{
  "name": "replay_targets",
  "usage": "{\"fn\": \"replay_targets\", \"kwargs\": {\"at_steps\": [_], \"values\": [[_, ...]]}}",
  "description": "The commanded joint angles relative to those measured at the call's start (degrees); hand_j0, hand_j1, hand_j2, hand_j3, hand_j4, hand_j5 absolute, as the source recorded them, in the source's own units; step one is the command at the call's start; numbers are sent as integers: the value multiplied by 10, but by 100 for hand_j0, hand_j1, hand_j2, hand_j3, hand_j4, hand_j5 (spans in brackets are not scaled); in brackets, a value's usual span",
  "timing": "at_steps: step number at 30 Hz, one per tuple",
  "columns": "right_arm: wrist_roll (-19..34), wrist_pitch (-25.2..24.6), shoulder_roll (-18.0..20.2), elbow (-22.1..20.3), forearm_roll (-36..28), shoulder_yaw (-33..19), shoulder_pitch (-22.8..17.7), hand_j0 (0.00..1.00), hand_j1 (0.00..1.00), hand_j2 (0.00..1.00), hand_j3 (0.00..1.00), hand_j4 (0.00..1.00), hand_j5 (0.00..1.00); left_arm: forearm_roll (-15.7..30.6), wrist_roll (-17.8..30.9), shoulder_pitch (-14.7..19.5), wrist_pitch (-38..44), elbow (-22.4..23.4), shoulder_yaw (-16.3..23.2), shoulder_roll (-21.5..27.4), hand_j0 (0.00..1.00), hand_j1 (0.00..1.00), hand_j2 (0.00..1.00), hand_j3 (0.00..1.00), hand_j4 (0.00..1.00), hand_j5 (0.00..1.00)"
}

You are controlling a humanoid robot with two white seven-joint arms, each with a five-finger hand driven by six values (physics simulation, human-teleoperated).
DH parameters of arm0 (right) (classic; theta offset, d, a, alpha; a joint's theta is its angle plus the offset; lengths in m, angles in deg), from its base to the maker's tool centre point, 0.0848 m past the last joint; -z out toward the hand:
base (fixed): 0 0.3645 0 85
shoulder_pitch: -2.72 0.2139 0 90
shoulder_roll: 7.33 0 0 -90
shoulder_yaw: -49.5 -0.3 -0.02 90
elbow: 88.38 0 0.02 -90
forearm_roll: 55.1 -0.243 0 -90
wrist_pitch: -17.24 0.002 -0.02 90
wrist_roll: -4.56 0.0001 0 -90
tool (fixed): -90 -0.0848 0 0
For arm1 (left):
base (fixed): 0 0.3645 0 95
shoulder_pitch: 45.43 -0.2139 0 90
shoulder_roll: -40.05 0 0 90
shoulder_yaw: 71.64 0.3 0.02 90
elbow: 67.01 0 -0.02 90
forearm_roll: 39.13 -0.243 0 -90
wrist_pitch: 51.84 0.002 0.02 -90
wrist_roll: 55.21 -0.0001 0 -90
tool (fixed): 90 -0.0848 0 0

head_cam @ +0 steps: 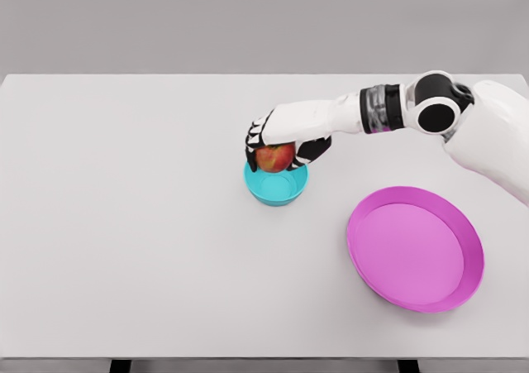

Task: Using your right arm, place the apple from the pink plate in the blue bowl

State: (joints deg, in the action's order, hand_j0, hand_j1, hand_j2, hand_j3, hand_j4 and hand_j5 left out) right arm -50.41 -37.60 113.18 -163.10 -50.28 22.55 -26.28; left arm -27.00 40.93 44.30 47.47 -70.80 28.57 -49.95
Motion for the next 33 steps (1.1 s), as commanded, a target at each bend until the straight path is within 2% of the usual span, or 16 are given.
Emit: {"fn": "replay_targets", "kwargs": {"at_steps": [1,4,7,12,14,23,25,26,28,31,32,33], "values": [[0,-2,15,-33,-3,0,0,85,85,85,85,85,85,0,0,0,0,0,0,0,100,100,100,100,100,100],[0,-2,29,-54,-2,-3,0,96,96,96,96,96,96,0,0,0,0,0,0,0,100,100,100,100,100,100],[0,-2,44,-66,-3,-7,0,100,100,100,100,100,100,0,0,0,0,0,1,0,100,100,100,100,100,100],[0,-2,72,-113,-3,-23,0,100,100,100,100,100,100,0,0,0,0,0,0,0,100,100,100,100,100,100],[0,-2,82,-149,-3,-23,0,100,100,100,100,100,100,0,0,0,0,0,1,0,100,100,100,100,100,100],[0,-2,104,-178,-6,-34,-1,100,100,100,100,100,100,0,0,0,0,0,1,0,100,100,100,100,100,100],[0,-2,144,-194,-9,-42,-1,100,100,100,100,100,100,0,0,0,0,0,1,0,100,100,100,100,100,100],[0,-2,176,-195,-10,-44,-2,100,100,100,100,100,100,0,0,0,0,0,0,0,100,100,100,100,100,100],[-9,-2,205,-195,-11,-44,-15,100,100,100,100,100,100,0,0,0,0,0,0,0,100,100,100,100,100,100],[-10,-2,210,-195,-11,-45,-23,100,100,100,100,100,100,0,0,0,0,0,0,0,100,100,100,100,100,100],[-12,-2,218,-194,-16,-54,-30,100,100,100,100,100,100,0,0,0,0,0,1,0,100,100,100,100,100,100],[-11,-2,250,-194,-37,-91,-58,100,100,100,100,100,100,0,0,0,0,0,0,0,100,100,100,100,100,100]]}}
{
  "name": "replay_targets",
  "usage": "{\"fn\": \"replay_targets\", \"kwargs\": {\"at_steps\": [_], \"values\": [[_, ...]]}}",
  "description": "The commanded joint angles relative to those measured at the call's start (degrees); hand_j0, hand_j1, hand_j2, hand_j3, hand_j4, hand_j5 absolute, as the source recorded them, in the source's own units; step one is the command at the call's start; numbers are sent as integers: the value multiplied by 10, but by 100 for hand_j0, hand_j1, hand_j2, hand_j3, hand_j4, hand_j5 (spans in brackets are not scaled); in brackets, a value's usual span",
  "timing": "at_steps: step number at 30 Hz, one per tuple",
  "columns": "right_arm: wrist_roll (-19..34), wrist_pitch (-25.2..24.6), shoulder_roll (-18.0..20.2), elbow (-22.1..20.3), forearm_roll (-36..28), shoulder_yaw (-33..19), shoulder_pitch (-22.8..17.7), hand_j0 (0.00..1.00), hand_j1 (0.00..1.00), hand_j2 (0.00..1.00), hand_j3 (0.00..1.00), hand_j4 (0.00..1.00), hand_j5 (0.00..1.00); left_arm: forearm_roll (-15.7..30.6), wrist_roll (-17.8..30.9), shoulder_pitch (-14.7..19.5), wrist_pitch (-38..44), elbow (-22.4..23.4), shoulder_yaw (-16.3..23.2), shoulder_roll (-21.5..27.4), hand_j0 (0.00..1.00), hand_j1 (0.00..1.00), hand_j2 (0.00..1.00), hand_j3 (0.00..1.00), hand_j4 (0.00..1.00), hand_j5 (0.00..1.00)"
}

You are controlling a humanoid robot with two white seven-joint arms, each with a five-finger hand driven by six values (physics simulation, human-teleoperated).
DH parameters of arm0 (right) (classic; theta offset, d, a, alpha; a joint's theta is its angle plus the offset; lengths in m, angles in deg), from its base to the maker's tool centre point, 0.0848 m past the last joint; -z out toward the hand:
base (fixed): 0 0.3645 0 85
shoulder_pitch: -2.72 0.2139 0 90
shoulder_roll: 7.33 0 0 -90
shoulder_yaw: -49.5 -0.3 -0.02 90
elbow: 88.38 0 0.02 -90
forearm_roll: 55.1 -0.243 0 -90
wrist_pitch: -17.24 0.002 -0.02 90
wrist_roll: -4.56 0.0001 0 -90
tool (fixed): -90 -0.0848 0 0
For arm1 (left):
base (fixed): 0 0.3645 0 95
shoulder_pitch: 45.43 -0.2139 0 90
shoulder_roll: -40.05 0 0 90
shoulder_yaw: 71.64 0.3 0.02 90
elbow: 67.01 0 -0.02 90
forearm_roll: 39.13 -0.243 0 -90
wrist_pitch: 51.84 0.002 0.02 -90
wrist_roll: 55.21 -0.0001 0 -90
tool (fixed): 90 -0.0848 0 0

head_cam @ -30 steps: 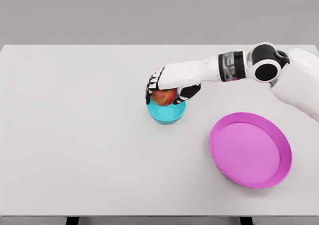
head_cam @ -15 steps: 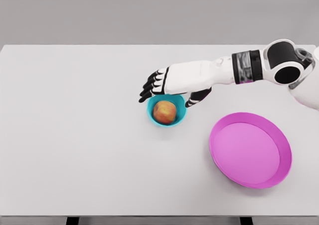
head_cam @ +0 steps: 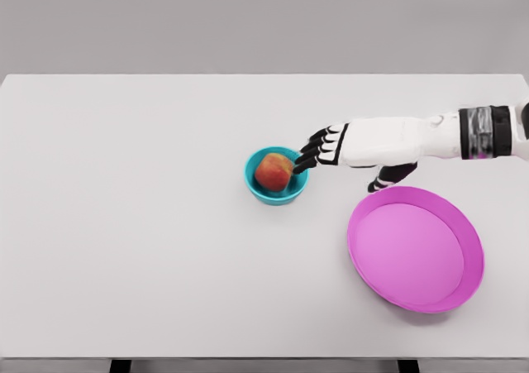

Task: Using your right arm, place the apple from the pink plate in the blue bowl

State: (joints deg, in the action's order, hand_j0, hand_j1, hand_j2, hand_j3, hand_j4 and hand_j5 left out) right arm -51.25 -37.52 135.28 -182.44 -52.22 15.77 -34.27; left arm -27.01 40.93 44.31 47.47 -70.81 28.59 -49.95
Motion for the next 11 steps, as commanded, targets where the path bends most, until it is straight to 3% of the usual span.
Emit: {"fn": "replay_targets", "kwargs": {"at_steps": [1,4,11], "values": [[2,-2,56,1,-39,-69,-10,100,100,100,100,100,100,0,0,0,0,0,1,0,100,100,100,100,100,100],[3,-2,87,2,-75,-86,-21,100,100,100,100,100,100,0,0,0,0,0,0,0,100,100,100,100,100,100],[8,-2,94,-1,-81,-79,-33,100,100,100,100,100,100,0,0,0,0,0,1,0,100,100,100,100,100,100]]}}
